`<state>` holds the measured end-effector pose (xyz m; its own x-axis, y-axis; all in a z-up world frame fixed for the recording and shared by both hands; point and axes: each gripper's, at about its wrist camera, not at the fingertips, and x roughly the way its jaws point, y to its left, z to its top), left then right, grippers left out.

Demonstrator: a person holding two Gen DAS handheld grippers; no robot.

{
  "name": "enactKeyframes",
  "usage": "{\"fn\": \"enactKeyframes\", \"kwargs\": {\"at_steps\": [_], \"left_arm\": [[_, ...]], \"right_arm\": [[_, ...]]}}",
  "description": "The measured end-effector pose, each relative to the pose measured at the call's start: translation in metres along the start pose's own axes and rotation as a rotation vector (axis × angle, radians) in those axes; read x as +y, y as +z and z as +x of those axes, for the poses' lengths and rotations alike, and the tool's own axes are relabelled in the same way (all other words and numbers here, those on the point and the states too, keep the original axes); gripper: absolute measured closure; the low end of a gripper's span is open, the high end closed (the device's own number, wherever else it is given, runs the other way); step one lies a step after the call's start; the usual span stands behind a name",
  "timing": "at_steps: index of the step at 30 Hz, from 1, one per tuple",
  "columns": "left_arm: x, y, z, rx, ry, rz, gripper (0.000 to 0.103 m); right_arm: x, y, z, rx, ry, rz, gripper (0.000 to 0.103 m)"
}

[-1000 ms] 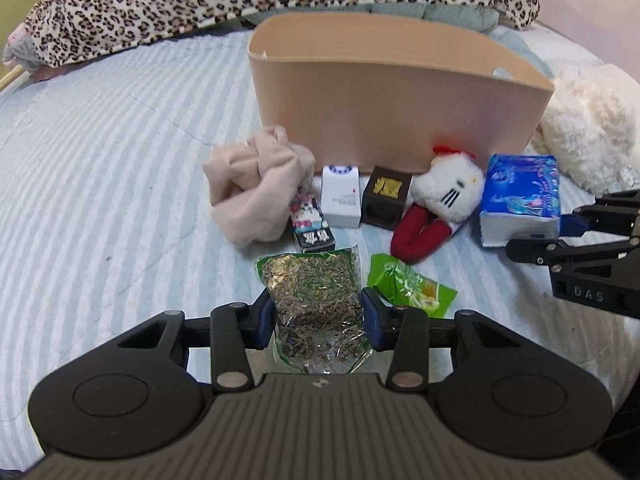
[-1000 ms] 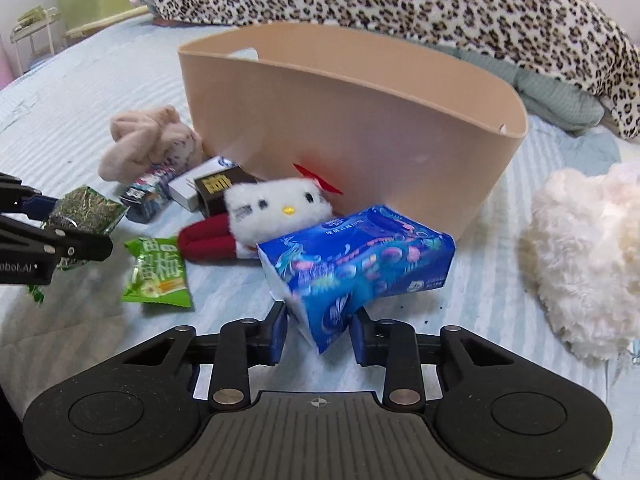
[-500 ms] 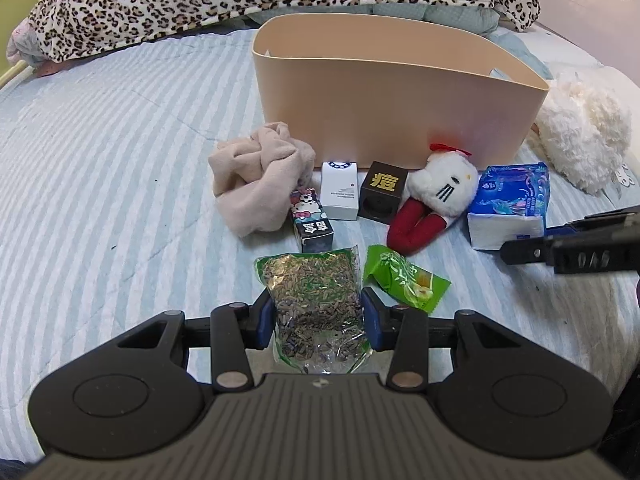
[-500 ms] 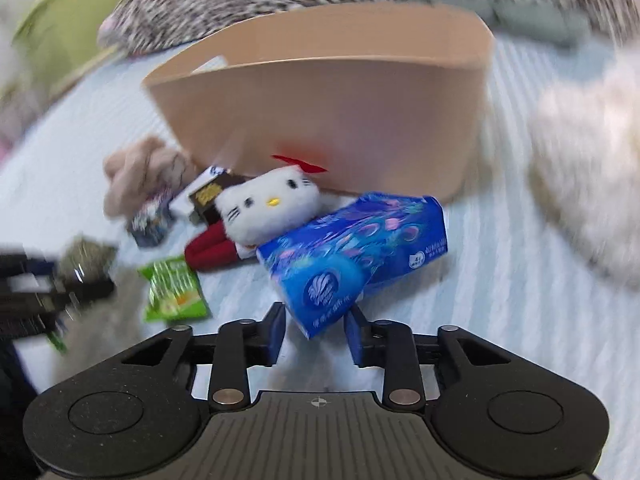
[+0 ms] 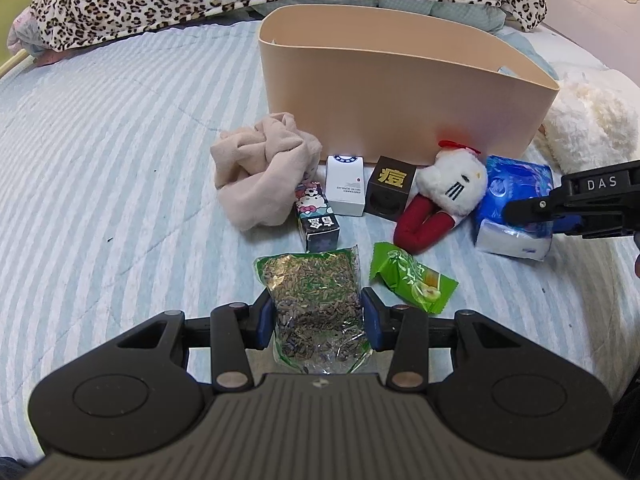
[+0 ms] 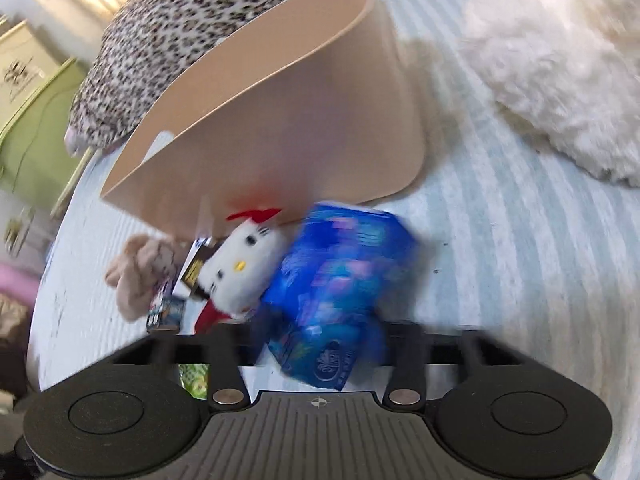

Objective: Organize objects
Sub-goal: 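Grasp the blue tissue pack with the right tool while the left tool grasps the seaweed bag, then lift both held items over the basket and open both tools to drop them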

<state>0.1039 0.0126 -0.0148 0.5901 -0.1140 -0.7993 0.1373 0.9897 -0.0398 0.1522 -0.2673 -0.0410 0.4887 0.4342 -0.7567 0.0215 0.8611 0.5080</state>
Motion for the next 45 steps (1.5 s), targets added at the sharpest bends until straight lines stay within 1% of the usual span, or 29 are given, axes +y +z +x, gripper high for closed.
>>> {"fn": "enactKeyframes", "kwargs": {"at_steps": [1, 3, 5, 8, 11, 14, 18, 20, 22, 25, 29, 32, 35, 38, 40, 43, 44, 45], "left_arm": [[0.0, 0.001, -0.001, -0.003, -0.001, -0.002, 0.058], [0.0, 0.002, -0.005, -0.015, -0.001, -0.005, 0.058], [0.001, 0.005, -0.011, -0.026, -0.009, -0.018, 0.058], [0.003, 0.012, -0.023, -0.052, -0.033, -0.038, 0.058], [0.002, 0.024, -0.039, -0.097, -0.032, -0.028, 0.058], [0.0, 0.042, -0.056, -0.147, -0.024, -0.013, 0.058], [-0.009, 0.076, -0.073, -0.236, 0.002, 0.033, 0.058], [-0.013, 0.096, -0.076, -0.28, 0.008, 0.048, 0.058], [-0.02, 0.116, -0.072, -0.293, 0.004, 0.064, 0.058], [-0.029, 0.144, -0.054, -0.309, 0.004, 0.079, 0.058], [-0.035, 0.167, -0.011, -0.308, 0.027, 0.084, 0.058], [-0.038, 0.17, 0.019, -0.254, 0.062, 0.099, 0.058], [-0.039, 0.173, 0.045, -0.209, 0.06, 0.113, 0.058], [-0.041, 0.172, 0.06, -0.191, 0.054, 0.133, 0.058], [-0.045, 0.17, 0.067, -0.185, 0.068, 0.153, 0.057], [-0.046, 0.167, 0.068, -0.181, 0.081, 0.185, 0.055], [-0.046, 0.167, 0.067, -0.176, 0.078, 0.186, 0.054], [-0.045, 0.167, 0.064, -0.174, 0.072, 0.181, 0.046]], "right_arm": [[0.002, -0.001, -0.003, -0.017, -0.004, -0.004, 0.077], [0.011, -0.003, -0.009, -0.055, -0.031, -0.051, 0.08], [0.021, -0.006, -0.018, -0.093, -0.049, -0.104, 0.08], [0.03, -0.008, -0.037, -0.137, -0.031, -0.125, 0.08], [0.036, -0.004, -0.062, -0.192, 0.007, -0.147, 0.08], [0.047, 0.006, -0.088, -0.263, 0.04, -0.171, 0.08], [0.068, 0.027, -0.109, -0.356, 0.061, -0.214, 0.08], [0.078, 0.04, -0.113, -0.394, 0.045, -0.238, 0.08], [0.084, 0.054, -0.11, -0.424, 0.011, -0.258, 0.08], [0.09, 0.068, -0.097, -0.469, -0.059, -0.285, 0.08], [0.086, 0.086, -0.074, -0.473, -0.099, -0.248, 0.08], [0.084, 0.093, -0.055, -0.474, -0.128, -0.247, 0.08], [0.087, 0.093, -0.036, -0.465, -0.184, -0.293, 0.08], [0.087, 0.092, -0.021, -0.433, -0.22, -0.309, 0.08], [0.087, 0.09, -0.014, -0.425, -0.251, -0.32, 0.079], [0.088, 0.087, -0.008, -0.404, -0.276, -0.336, 0.077], [0.089, 0.085, -0.008, -0.401, -0.282, -0.338, 0.074], [0.09, 0.084, -0.01, -0.404, -0.285, -0.342, 0.066]]}}
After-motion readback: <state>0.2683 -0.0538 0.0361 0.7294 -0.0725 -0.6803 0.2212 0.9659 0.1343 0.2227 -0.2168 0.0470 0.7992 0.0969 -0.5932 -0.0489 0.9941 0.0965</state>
